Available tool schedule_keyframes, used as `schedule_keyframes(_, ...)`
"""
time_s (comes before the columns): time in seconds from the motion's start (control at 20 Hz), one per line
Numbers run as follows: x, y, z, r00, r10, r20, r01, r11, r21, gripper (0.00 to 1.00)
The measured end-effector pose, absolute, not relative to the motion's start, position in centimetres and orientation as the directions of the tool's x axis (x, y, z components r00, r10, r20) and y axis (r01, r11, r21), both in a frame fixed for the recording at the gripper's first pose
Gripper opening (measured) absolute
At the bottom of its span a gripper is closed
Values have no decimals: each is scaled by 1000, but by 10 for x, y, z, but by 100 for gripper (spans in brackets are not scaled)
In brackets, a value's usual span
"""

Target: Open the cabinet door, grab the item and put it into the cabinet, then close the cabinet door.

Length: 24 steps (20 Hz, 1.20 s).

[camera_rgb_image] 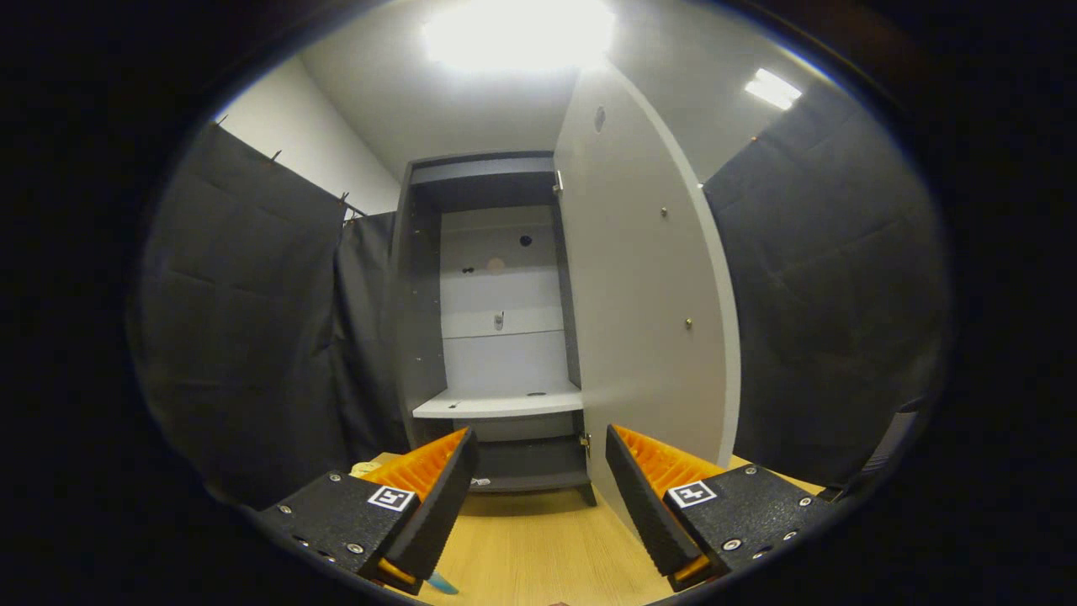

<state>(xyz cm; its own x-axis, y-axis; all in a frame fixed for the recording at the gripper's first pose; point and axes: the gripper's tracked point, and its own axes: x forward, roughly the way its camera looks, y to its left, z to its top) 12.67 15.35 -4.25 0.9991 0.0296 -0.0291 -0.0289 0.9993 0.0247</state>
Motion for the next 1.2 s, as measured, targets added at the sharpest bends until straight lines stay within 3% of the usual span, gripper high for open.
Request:
schedule_keyframes(0.75, 104, 277, -208, 940, 244, -240, -234, 970, 67, 93)
schedule_keyframes(1.2, 99, 313, -281, 873, 260, -413, -259, 964, 61, 93)
